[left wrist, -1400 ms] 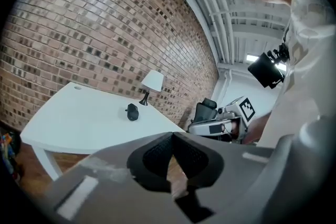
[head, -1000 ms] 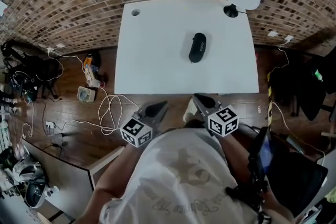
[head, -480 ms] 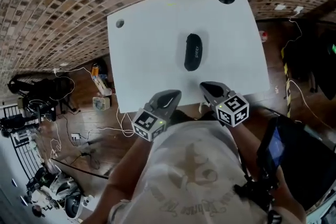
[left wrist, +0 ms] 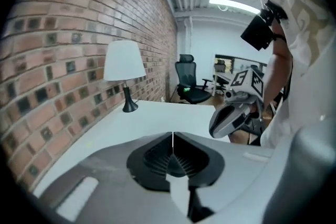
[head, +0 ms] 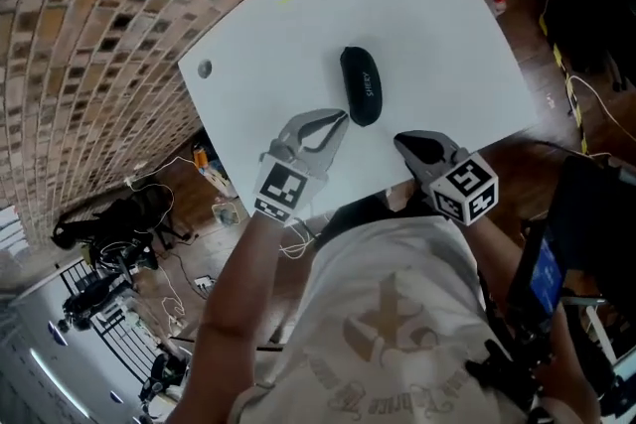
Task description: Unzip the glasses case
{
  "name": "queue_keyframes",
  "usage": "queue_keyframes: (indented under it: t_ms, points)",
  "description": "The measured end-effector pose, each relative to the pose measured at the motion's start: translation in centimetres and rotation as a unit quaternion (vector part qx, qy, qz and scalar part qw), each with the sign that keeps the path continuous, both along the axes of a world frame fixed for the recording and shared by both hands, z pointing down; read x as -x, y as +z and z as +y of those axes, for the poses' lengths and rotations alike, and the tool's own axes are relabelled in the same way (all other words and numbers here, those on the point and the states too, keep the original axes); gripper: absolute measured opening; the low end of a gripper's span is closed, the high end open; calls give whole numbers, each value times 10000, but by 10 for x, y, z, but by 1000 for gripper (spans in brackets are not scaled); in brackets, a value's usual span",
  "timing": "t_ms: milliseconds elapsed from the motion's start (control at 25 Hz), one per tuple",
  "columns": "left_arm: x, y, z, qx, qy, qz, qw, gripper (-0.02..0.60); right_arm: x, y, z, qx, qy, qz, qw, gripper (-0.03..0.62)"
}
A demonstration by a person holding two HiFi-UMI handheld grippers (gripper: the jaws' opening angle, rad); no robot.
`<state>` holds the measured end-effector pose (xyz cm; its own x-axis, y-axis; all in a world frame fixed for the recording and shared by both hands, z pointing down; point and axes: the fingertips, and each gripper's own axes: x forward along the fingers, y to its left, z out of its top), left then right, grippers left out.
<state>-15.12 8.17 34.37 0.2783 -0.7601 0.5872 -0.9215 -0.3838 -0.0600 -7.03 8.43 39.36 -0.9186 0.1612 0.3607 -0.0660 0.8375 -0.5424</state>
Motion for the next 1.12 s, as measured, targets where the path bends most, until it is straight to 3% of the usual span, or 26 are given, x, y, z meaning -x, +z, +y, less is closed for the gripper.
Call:
queue_keyframes:
  t_ms: [80, 200, 280, 360, 440, 520, 680, 760, 800, 880, 960, 1000, 1120]
  points:
    - [1, 2, -9, 127, 758, -419, 9962, 14, -2, 1, -2, 72, 343, -2, 9994, 8]
    - [0, 15, -15, 432, 1877, -993, 9762, 14, -7, 4, -1, 220, 812, -5, 9965, 8]
    - [-3, 28, -17, 569, 2704, -1454, 9500, 27, -9, 7, 3, 237, 953, -10, 9952, 8]
    - [-6, 40, -19, 624, 3531, -2009, 9116, 62, -6, 8, 12, 207, 929, -47, 9954, 8]
    - [-4, 50, -26, 632, 4193, -2626, 8667, 110, -5, 10, 20, 170, 825, -92, 9964, 8]
    - [0, 58, -39, 662, 4845, -3244, 8097, 138, -6, 15, 23, 233, 894, -139, 9956, 8]
    - [1, 78, -49, 923, 6200, -4050, 6656, 189, -8, 23, 26, 449, 1202, -194, 9915, 8]
    - [-1, 89, -43, 1062, 6717, -4210, 6002, 220, -9, 25, 28, 522, 1325, -262, 9895, 8]
    - [-2, 95, -39, 1130, 6907, -4252, 5739, 222, -10, 27, 28, 525, 1374, -285, 9887, 8]
    - [1, 107, -32, 1275, 7175, -4300, 5330, 222, -13, 29, 29, 444, 1435, -280, 9883, 8]
    - [8, 116, -25, 1408, 7330, -4297, 5082, 252, -15, 27, 29, 310, 1496, -274, 9879, 8]
    - [11, 119, -23, 1439, 7363, -4280, 5039, 252, -15, 26, 28, 271, 1542, -295, 9872, 8]
    - [12, 121, -22, 1413, 7341, -4237, 5115, 264, -16, 27, 28, 275, 1624, -343, 9857, 8]
